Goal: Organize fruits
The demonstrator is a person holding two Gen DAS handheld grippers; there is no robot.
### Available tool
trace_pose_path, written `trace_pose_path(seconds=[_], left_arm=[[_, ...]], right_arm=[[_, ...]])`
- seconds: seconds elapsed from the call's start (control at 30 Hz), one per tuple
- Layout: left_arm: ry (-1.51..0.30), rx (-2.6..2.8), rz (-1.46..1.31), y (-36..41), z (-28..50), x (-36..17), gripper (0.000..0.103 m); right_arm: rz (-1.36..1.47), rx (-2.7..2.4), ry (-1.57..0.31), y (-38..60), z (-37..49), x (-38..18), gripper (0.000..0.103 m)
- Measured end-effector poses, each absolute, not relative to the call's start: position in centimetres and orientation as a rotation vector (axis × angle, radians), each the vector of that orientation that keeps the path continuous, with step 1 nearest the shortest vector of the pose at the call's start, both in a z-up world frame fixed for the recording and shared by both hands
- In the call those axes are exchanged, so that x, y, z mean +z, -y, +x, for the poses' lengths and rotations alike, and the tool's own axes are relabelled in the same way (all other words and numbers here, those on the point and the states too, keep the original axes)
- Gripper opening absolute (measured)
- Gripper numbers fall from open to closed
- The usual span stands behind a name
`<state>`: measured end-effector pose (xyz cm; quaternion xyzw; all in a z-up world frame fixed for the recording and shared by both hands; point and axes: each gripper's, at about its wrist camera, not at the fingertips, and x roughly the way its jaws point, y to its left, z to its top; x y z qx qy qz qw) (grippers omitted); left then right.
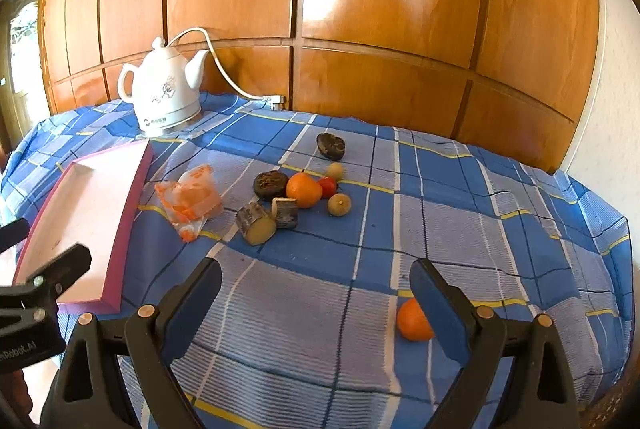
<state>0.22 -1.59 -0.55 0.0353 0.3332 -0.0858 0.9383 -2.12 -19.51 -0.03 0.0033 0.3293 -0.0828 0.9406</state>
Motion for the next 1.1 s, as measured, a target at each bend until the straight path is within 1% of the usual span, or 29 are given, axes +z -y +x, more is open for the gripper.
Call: trace_pose_path(seconds=[0.2,0.3,0.37,0.4,0.5,0.53,0.57,0.63,0.83,1.03,1.1], left_arm=[[-0.693,-0.237,0.121,2.9,1.0,-0.2,0.101],[-0.708,-0.273,0.153,3.9,1.7,0.0,0.094],[-0.719,-0.302,0.163,4.4,2.5,0.2,0.084],[-0.735,-0.318,0.154,4.5,3.1,0.2,0.082],[-0.8,-0.353,0.098,4.6,5.2,0.3,0.075],[-0.826,-0.373,0.077,4.6,6.0,0.3,0.07],[-0.835,-0.383,0.067,4.7,6.4,0.3,0.068],[-0.843,-0.392,0.063,5.0,7.4,0.4,0.068],[-0.889,-0.408,0.172,7.2,10.7,-0.7,0.069],[-0.971,-0.405,0.246,9.6,14.2,-3.7,0.07],[-0.995,-0.389,0.251,9.8,15.4,-4.8,0.065]], right_arm=[[0.066,-0.112,-0.706,23.5,-0.2,2.5,0.097],[0.071,-0.092,-0.728,25.9,0.9,4.1,0.097],[0.063,-0.088,-0.743,28.0,1.7,5.0,0.097],[0.057,-0.094,-0.751,29.0,2.1,5.3,0.097],[0.028,-0.118,-0.778,31.6,3.2,5.1,0.097],[0.024,-0.127,-0.787,32.4,3.5,4.8,0.097],[0.028,-0.13,-0.796,33.1,3.7,4.4,0.097],[0.052,-0.124,-0.806,34.2,3.8,3.6,0.097],[0.167,-0.067,-0.851,35.8,4.3,1.6,0.091],[0.23,-0.019,-0.869,36.5,4.5,1.4,0.091],[0.25,-0.012,-0.881,36.7,4.5,1.3,0.091]])
